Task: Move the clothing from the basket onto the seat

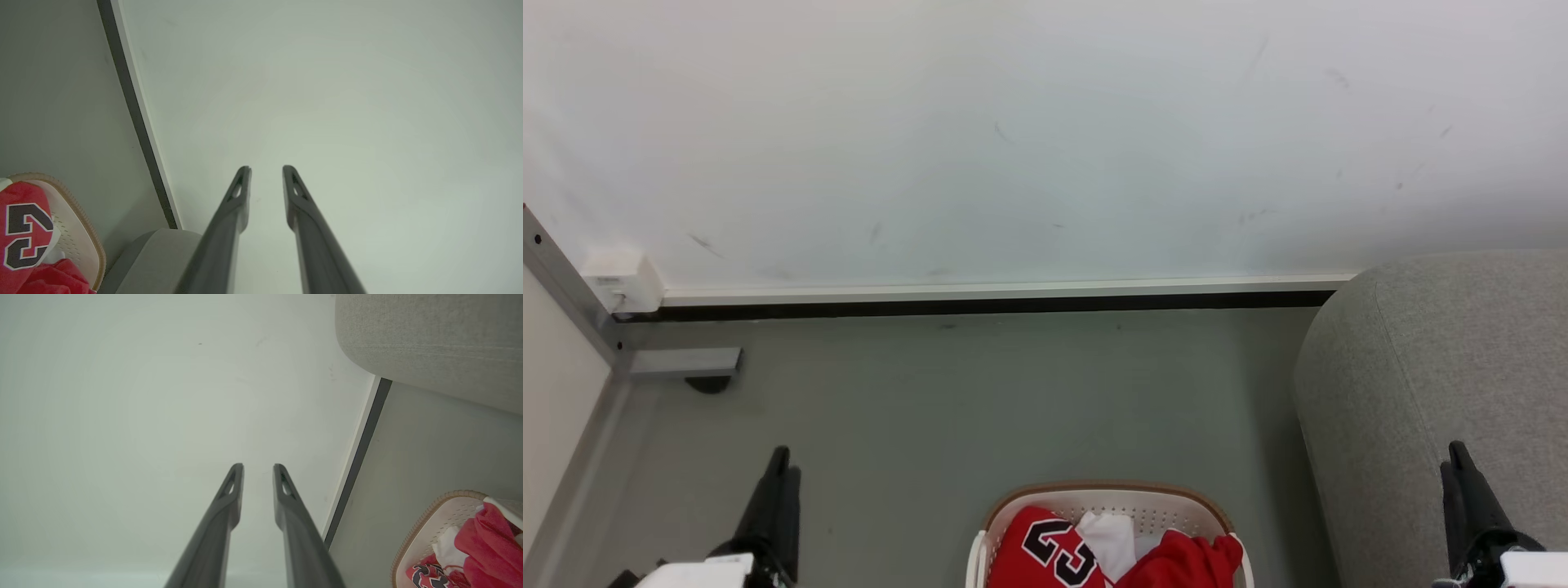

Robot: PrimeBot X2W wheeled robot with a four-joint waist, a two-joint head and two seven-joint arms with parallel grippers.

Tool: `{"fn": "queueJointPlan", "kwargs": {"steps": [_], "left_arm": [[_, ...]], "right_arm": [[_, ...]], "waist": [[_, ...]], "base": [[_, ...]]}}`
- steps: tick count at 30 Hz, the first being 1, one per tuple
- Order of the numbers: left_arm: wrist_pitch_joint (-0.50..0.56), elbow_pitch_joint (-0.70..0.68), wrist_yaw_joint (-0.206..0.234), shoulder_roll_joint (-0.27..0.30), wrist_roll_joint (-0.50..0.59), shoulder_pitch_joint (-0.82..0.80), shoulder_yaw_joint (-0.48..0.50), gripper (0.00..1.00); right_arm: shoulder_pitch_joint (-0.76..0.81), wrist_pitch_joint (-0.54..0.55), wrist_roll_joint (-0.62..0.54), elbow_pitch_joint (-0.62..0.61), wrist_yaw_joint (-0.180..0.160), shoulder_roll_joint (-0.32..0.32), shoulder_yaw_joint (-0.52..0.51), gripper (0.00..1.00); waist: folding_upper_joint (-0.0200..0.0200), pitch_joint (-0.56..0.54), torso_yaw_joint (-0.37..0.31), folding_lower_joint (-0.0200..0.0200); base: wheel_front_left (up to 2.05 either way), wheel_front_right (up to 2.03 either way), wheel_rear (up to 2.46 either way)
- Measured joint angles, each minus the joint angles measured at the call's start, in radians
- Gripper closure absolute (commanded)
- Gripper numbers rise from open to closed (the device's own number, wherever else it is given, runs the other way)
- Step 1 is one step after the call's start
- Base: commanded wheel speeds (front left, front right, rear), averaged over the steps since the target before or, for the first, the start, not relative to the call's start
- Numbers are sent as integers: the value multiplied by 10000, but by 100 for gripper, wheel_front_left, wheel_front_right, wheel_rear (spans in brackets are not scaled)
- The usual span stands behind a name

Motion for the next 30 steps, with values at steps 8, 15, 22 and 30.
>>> {"fn": "queueJointPlan", "kwargs": {"steps": [8,15,22,30], "left_arm": [[-224,174,38,-104,12,361,-169,0],[-577,-176,38,-98,447,357,-257,0],[-880,-500,38,-92,1889,348,-282,0],[-1220,-811,56,-86,3885,346,-280,0]], "right_arm": [[280,-198,-8,207,0,136,228,0],[253,-550,-451,-52,0,104,658,0],[209,-886,-1308,-222,0,61,945,0],[70,-1198,-2884,-393,0,6,1323,0]], "waist": [[0,14,-2,0],[0,38,-27,-1],[0,62,-88,0],[0,65,-173,0]], "base": [[0,0,0],[0,0,0],[0,0,0],[0,0,0]]}}
